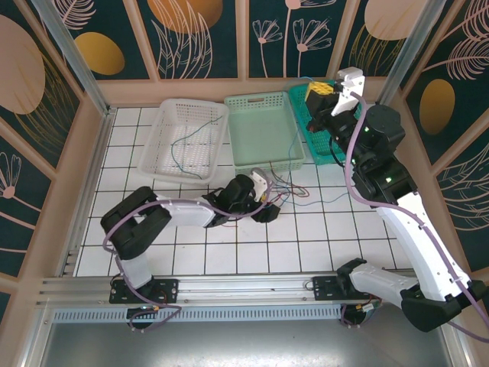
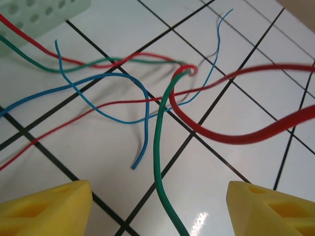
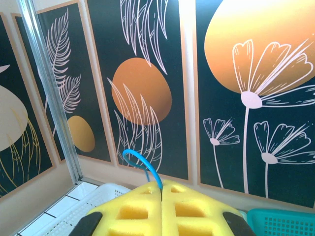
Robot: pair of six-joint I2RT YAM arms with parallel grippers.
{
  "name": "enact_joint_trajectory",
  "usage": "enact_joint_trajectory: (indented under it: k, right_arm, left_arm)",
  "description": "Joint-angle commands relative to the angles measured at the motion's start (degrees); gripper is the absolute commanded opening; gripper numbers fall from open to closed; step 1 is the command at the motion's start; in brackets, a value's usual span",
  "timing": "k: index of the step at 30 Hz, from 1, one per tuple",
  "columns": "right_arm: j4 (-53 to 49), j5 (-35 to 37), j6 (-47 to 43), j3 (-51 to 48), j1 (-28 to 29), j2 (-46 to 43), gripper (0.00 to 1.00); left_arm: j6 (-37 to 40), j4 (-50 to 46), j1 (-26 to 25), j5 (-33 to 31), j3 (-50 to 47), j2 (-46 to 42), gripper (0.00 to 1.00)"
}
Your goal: Untangle the cables
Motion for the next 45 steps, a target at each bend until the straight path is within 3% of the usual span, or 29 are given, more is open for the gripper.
enact_joint_trajectory:
  k: [1, 7, 15, 21, 25, 27, 29, 35, 45]
  right_arm:
    - [1.09, 0.45, 1.90, 0.10, -1.05, 0.21, 0.00]
    - [1.10, -0.03, 5.64, 0.98, -2.88, 0.13, 0.00]
    - [0.82, 0.44, 8.28, 2.01, -3.53, 0.44, 0.00]
    - [1.37, -0.40, 9.49, 2.03, -3.98, 1.31, 0.00]
    - [-0.23, 3.94, 5.96, 2.83, -4.16, 1.62, 0.00]
    - [-4.03, 11.78, 1.84, 4.07, -4.25, 2.76, 0.00]
    - [-8.52, 16.70, 0.24, 5.66, -4.51, 4.46, 0.00]
    - [-4.92, 10.78, 2.75, 1.17, -5.38, 2.69, 0.00]
    - [0.16, -1.02, 6.82, 2.48, -9.19, 8.39, 0.00]
  left_arm:
    - [1.60, 4.94, -0.20, -3.23, -4.45, -5.80, 0.73]
    - [3.70, 5.53, -0.26, -4.97, -6.84, -8.72, 0.77]
    - [-2.72, 19.33, -0.22, 0.80, -10.92, -7.56, 0.78]
    - [-2.69, 22.12, -0.20, 4.66, -10.47, -7.23, 0.81]
    - [-3.03, 18.84, -0.20, -1.29, -9.98, -6.97, 0.81]
    - [-3.45, 15.68, -0.22, -5.95, -9.32, -7.13, 0.81]
    - [-3.28, 15.21, -0.24, -6.36, -9.07, -7.23, 0.83]
    - [-3.75, 14.95, -0.20, -7.69, -7.32, -7.40, 0.86]
    - [-4.74, 13.11, -0.20, -24.38, -11.62, -16.66, 0.99]
